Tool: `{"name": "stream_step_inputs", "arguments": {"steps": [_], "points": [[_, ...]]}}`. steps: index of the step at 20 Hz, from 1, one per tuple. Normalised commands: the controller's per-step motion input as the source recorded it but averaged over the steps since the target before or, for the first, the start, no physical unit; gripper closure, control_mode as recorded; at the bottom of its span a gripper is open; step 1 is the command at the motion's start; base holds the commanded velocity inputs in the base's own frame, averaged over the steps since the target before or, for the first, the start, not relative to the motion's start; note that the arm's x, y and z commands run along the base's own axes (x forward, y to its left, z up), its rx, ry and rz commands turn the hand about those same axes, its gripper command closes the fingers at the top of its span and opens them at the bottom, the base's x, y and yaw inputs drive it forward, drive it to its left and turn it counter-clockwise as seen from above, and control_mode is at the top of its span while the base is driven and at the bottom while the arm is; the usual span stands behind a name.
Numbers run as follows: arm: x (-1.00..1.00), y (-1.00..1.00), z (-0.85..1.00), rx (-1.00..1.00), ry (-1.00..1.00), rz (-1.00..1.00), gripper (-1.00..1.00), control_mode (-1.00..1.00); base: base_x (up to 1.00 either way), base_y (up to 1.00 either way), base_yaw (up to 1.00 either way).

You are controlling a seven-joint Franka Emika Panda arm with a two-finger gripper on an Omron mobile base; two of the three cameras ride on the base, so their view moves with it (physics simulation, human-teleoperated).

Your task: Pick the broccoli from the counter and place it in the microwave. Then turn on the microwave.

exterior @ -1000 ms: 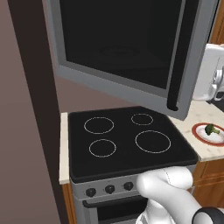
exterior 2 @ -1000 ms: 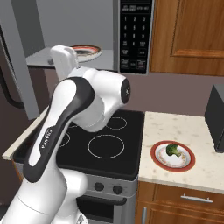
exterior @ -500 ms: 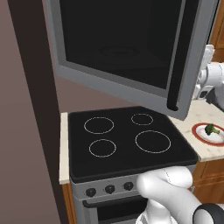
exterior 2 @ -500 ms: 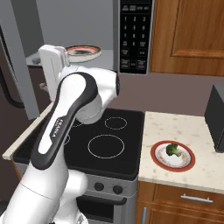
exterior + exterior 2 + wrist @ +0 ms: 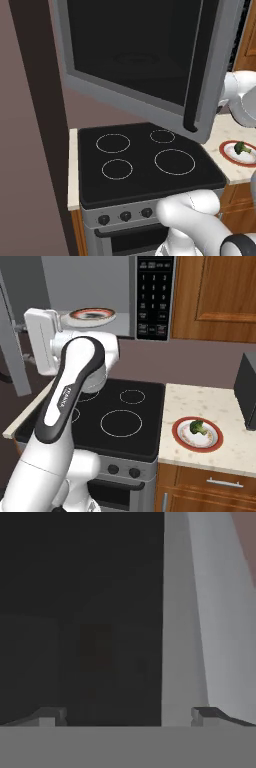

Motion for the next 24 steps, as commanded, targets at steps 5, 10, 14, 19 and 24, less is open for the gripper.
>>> {"name": "stream_step_inputs", "arguments": {"steps": [5,10,14,19,24], "points": [[-0.46,0.43,0.00,0.00,0.00,0.17,-1.00,-1.00,0.00,0.00,0.00],[-0.45,0.44,0.00,0.00,-0.01,0.14,-1.00,-1.00,0.00,0.00,0.00],[-0.33,0.52,0.00,0.00,-0.02,0.10,-1.00,-1.00,0.00,0.00,0.00],[-0.17,0.32,0.00,0.00,-0.12,0.04,-1.00,-1.00,0.00,0.00,0.00],[-0.06,0.19,0.00,0.00,-0.17,0.00,-1.00,-1.00,0.00,0.00,0.00]]}}
